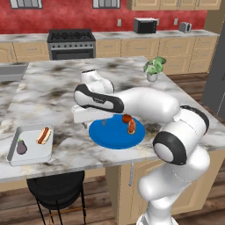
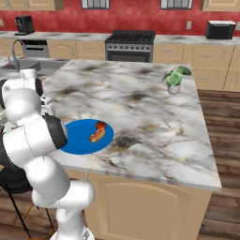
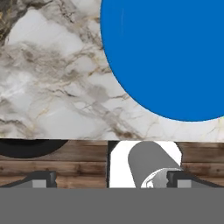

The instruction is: Place one cooked food and one vegetable from the large plate to each tupperware container.

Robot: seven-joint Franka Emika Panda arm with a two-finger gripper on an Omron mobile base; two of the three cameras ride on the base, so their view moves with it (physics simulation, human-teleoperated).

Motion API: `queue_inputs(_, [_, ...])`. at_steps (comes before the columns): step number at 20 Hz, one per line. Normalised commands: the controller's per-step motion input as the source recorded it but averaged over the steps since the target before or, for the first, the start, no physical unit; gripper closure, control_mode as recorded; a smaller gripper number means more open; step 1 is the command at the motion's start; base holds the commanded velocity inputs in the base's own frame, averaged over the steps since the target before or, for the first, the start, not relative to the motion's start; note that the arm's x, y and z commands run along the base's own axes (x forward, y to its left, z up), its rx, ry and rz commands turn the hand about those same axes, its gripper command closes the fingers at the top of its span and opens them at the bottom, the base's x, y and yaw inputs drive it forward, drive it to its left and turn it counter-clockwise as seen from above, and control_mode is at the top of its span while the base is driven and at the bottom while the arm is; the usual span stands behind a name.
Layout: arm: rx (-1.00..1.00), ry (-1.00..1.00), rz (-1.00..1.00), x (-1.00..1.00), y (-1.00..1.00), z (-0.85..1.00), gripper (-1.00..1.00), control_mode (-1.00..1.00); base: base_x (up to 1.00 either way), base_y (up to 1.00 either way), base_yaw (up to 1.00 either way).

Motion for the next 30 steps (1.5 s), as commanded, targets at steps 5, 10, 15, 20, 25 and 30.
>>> queue_inputs(5, [0.00,0.10,0.00,0.24,-1.00,-0.12,-1.00,-1.00,0.00,0.00,0.00])
queue_inputs(10, [0.00,0.04,0.00,0.28,-1.00,-0.09,-1.00,-1.00,0.00,0.00,0.00])
queue_inputs(15, [-0.02,0.04,0.00,0.31,-0.80,-0.03,-1.00,-1.00,0.00,0.00,0.00])
queue_inputs(20, [-0.04,0.01,-0.08,0.36,-0.63,-0.11,-1.00,-1.00,0.00,0.00,0.00])
queue_inputs(25, [-0.03,-0.10,-0.14,0.08,-0.21,-0.25,-1.00,-1.00,0.00,0.00,0.00])
queue_inputs(30, [-0.01,-0.11,-0.17,0.04,-0.02,-0.24,-1.00,-1.00,0.00,0.00,0.00])
